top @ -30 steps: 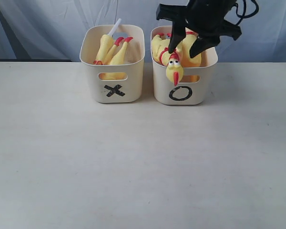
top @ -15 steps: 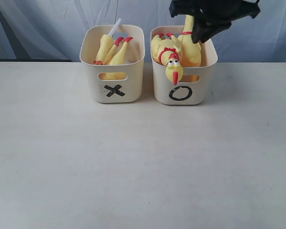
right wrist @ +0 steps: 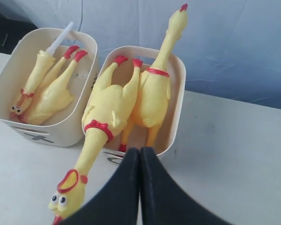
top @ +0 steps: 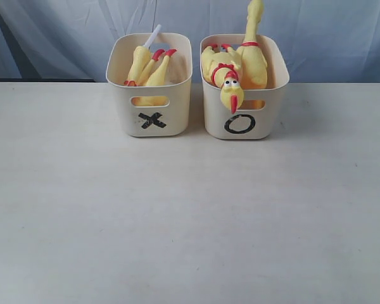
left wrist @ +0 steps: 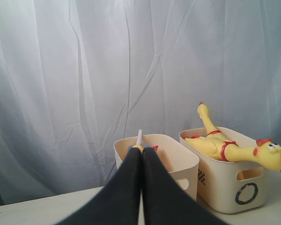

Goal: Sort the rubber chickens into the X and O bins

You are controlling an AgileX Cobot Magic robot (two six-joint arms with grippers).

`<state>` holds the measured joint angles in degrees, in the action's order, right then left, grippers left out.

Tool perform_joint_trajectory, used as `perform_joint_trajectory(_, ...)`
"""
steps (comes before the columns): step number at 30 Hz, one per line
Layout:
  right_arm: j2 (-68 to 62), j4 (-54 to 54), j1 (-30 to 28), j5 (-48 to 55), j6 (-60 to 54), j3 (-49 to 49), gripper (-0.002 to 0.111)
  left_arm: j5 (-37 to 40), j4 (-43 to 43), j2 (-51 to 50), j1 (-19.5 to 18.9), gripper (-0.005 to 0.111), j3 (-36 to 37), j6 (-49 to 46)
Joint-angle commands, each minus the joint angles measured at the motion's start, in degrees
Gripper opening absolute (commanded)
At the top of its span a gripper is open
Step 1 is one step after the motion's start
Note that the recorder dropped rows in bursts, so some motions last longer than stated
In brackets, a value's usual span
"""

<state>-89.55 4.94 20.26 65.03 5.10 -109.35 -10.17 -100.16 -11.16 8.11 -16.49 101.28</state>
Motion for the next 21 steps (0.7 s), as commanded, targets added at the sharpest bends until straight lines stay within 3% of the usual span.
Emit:
perform_joint_trajectory(1, 7.44, 1.59, -0.20, -0.47, -0.56, 5.78, -0.001, 1.48, 0.21, 0.53, -0.08, 0.000, -0.16, 0.03)
perform_joint_trajectory(13, 34.66, 5.11, -0.20, -10.80, -0.56, 32.92, -0.001, 1.99, 0.21, 0.53, -0.08, 0.000, -0.16, 0.03)
perform_joint_trajectory(21, 50.98, 3.19, -0.20, -16.29, -0.44, 43.82, -0.001, 1.75, 0.21, 0.53, -0.08, 0.000, -0.16, 0.03)
